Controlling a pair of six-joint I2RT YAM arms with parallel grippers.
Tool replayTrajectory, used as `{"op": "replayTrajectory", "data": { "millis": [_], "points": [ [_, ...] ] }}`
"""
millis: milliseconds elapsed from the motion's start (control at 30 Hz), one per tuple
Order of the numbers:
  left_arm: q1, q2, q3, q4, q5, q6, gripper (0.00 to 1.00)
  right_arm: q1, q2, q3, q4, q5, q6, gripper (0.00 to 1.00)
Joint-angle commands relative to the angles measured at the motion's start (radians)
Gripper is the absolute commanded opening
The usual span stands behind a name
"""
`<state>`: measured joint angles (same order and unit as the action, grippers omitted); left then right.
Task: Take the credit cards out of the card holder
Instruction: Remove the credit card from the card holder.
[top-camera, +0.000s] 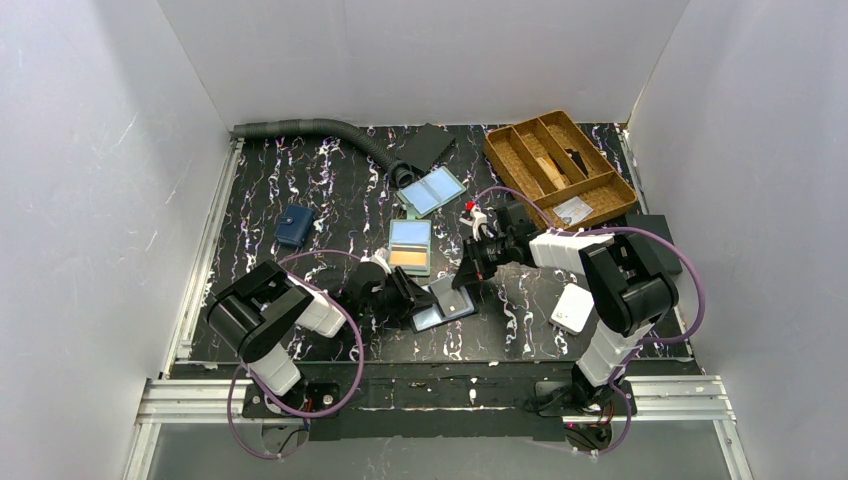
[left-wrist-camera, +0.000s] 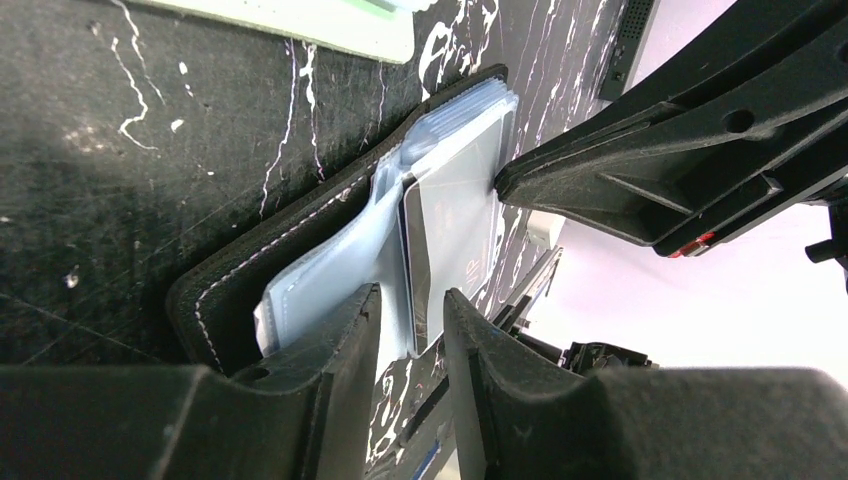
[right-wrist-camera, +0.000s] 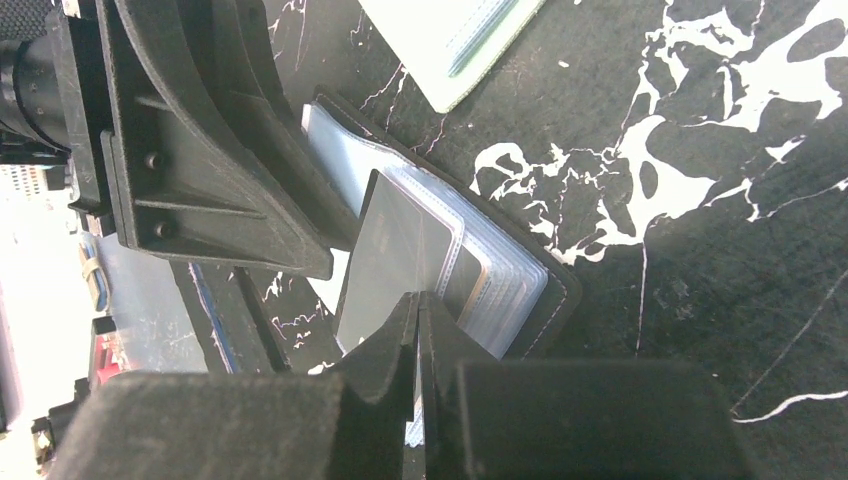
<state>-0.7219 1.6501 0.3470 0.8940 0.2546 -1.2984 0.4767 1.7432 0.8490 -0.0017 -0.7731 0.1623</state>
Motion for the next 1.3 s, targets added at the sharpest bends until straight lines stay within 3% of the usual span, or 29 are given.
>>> {"op": "replayTrajectory", "data": {
  "millis": [0, 467, 833, 900, 1133, 1267],
  "points": [
    [0.006, -0.028, -0.019, -0.011, -0.029, 0.001, 0.28, 0.057, 0.047, -0.005, -0.070, 0.054, -0.046, 0.09],
    [0.006, 0.093, 0.009, 0.130, 0.018, -0.066, 0.28, 0.057, 0.042, -0.005, -0.072, 0.098, -0.047, 0.11],
    [0.013, 0.175, -0.009, 0.259, 0.025, -0.104, 0.00, 0.057, 0.044, -0.003, -0.078, 0.098, -0.050, 0.12],
    [0.023, 0.196, -0.029, 0.312, 0.026, -0.105, 0.00, 0.056, 0.044, 0.000, -0.081, 0.102, -0.053, 0.12],
    [0.076, 0.267, -0.124, 0.483, 0.054, -0.110, 0.00, 0.044, 0.057, 0.006, -0.106, 0.158, -0.067, 0.23],
    [0.090, 0.299, -0.121, 0.503, 0.099, -0.095, 0.00, 0.043, 0.061, 0.010, -0.118, 0.184, -0.078, 0.29]
  ]
}}
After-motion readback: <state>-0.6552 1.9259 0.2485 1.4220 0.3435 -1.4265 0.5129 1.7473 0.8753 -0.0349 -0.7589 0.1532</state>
